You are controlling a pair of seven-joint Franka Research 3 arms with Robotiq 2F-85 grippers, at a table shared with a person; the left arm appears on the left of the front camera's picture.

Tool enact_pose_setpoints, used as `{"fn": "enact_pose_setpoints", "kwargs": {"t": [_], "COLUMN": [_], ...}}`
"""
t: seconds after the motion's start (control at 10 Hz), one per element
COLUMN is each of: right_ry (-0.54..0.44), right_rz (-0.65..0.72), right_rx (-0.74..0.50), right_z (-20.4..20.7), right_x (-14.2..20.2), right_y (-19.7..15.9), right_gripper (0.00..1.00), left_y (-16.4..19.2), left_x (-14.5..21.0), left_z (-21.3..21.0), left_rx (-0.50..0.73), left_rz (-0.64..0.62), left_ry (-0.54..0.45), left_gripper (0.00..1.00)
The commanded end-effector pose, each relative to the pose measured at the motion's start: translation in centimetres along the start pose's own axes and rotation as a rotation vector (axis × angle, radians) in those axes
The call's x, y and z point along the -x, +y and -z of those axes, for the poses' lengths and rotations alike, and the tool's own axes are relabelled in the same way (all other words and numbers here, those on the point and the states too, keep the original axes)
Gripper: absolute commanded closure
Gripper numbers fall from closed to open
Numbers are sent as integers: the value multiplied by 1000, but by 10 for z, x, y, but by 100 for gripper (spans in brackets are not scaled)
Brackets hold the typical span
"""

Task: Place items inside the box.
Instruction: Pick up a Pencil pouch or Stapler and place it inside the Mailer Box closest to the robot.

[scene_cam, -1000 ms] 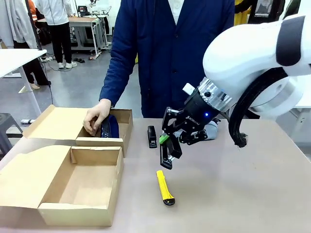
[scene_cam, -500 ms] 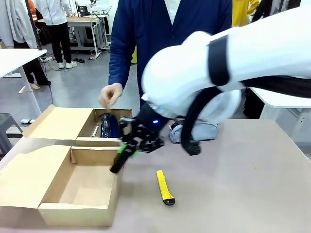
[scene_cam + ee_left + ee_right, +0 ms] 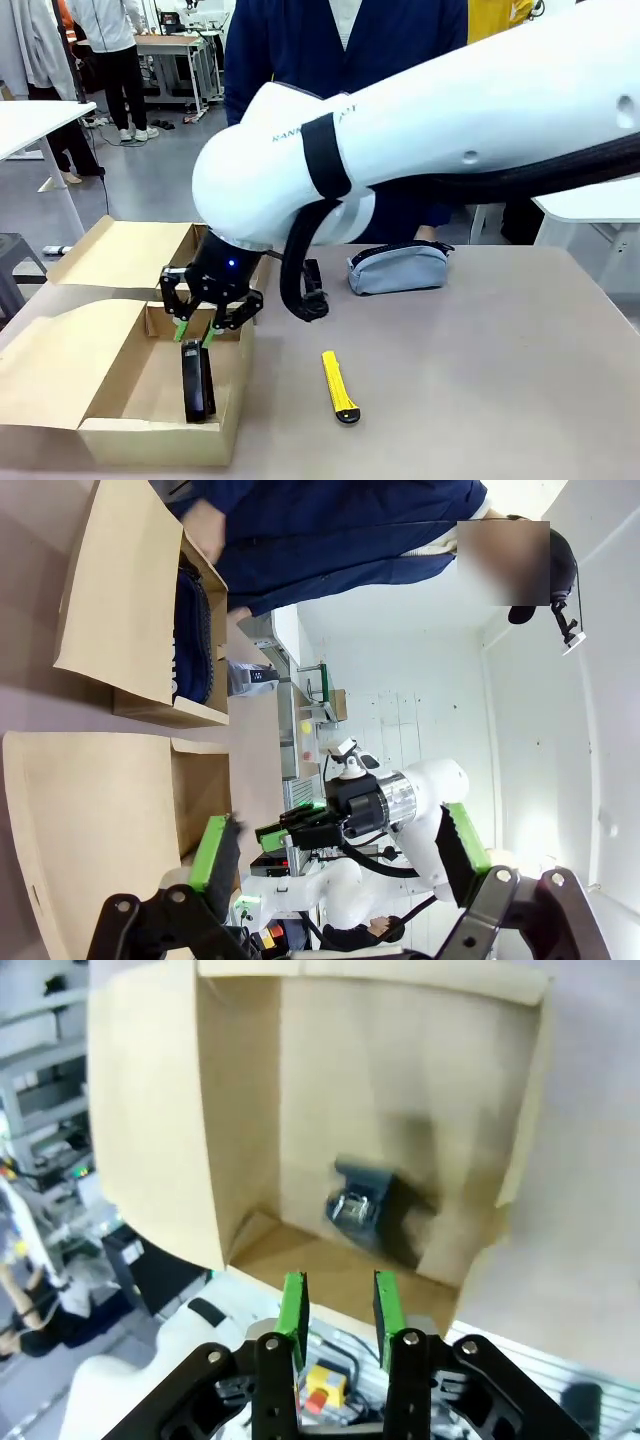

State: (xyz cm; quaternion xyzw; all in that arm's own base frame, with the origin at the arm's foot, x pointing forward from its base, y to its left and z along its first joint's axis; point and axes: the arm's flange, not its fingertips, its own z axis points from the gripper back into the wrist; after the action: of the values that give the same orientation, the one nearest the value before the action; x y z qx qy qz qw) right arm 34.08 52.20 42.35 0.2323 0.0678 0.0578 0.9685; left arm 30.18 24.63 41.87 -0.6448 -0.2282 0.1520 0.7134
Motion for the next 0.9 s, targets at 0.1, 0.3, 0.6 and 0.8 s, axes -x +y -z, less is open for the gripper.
{"fn": "enact_pose_setpoints", "kwargs": {"t": [0.1, 0.3, 0.6, 0.8], "right_ry": [104, 122, 104, 90], "right_rz": [6, 17, 5, 8], "right_rx": [58, 53, 56, 45], "right_z": [2, 7, 7, 6], "right_x": [-19, -22, -23, -22], "right_y": [9, 4, 1, -1], "right_gripper": [64, 64, 5, 0], "left_y": [-1, -1, -1, -1], "left_x": [1, 1, 1, 1], "left_z": [0, 0, 0, 0], "left_rx": [8, 8, 8, 8], "left_rz": [21, 21, 21, 21], "left_ry": [8, 8, 8, 8], "left_gripper": [0, 0, 0, 0]}}
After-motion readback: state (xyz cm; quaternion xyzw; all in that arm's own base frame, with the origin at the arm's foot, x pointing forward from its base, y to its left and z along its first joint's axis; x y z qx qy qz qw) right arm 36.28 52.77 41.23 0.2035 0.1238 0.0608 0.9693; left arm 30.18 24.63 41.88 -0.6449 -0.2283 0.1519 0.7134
